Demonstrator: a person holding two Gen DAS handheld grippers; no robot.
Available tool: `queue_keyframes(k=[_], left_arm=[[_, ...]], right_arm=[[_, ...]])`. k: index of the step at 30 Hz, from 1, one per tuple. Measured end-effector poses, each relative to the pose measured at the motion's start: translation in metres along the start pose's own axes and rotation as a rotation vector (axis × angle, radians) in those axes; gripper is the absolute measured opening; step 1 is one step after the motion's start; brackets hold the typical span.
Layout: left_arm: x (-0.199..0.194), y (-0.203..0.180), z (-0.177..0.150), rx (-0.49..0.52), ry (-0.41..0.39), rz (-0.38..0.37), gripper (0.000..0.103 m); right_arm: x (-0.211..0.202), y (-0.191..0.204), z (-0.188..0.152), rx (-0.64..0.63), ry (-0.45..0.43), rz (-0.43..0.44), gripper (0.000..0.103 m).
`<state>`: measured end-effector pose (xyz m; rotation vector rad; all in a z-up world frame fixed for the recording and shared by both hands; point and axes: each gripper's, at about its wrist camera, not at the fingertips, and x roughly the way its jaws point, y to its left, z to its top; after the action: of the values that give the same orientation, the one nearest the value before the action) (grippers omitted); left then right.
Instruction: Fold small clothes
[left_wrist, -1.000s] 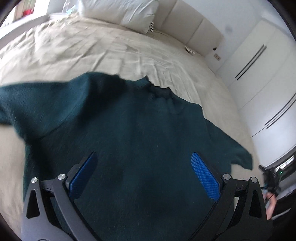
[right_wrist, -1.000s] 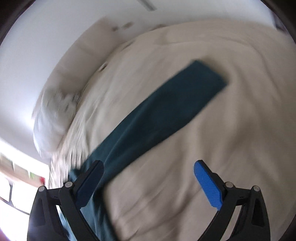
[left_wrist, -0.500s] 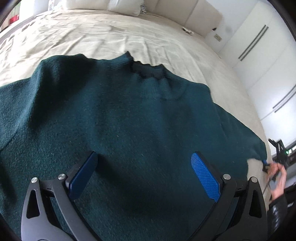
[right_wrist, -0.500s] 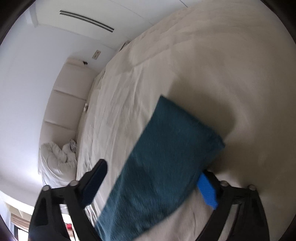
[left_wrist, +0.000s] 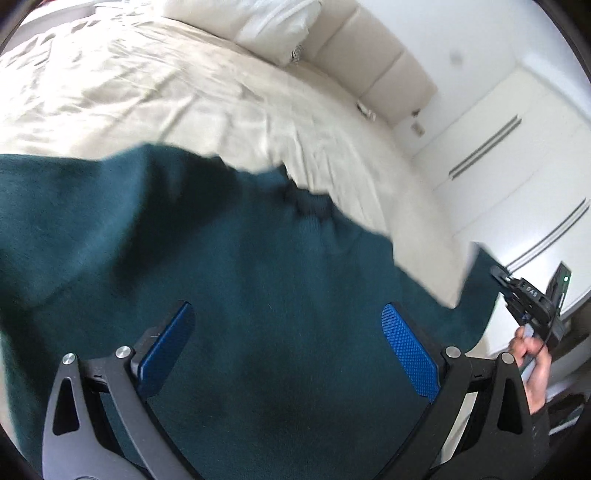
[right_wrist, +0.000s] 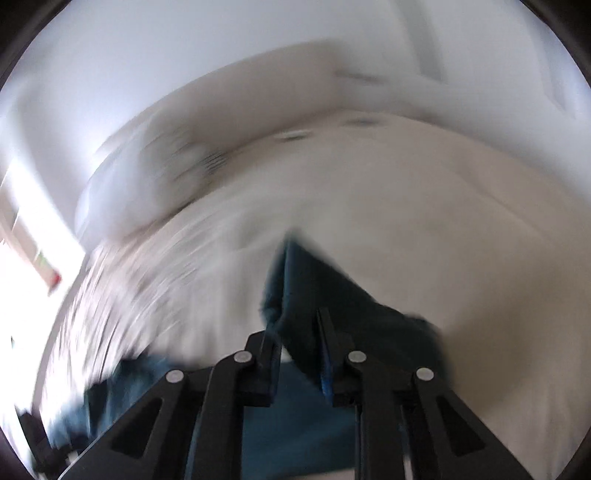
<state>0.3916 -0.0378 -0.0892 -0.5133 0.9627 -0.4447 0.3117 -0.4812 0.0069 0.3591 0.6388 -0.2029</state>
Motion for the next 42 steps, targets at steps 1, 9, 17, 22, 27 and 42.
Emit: queue_keyframes(k=[1, 9, 17, 22, 27, 42], left_arm=[[-0.005, 0.006, 0.003, -0.016, -0.01, -0.006, 0.102], [-0.034, 0.077, 0.012, -0.159, -0.023, -0.036, 0.102], [-0.01, 0.058, 0.002, -0.097, 0.066, 0.027, 0.103], [0.023, 0.011, -0.012, -0.021, 0.164, 0.051, 0.103], [0.073, -0.033, 0.0, 0.112, 0.234, 0.145, 0.103], [0.137, -0.083, 0.023, 0.301, 0.25, 0.331, 0.036]], right_arm=[[0.008, 0.044, -0.006, -0.086, 0.018, 0.04, 0.02], [0.075, 0.226, -0.125, -0.265, 0.27, 0.338, 0.02], [0.037, 0.184, -0.166, -0.052, 0.296, 0.56, 0.086], [-0.002, 0.107, -0.165, 0.136, 0.215, 0.479, 0.087], [-0.004, 0.049, -0.195, 0.352, 0.239, 0.489, 0.082], [-0.006, 0.041, -0.211, 0.333, 0.193, 0.504, 0.071]])
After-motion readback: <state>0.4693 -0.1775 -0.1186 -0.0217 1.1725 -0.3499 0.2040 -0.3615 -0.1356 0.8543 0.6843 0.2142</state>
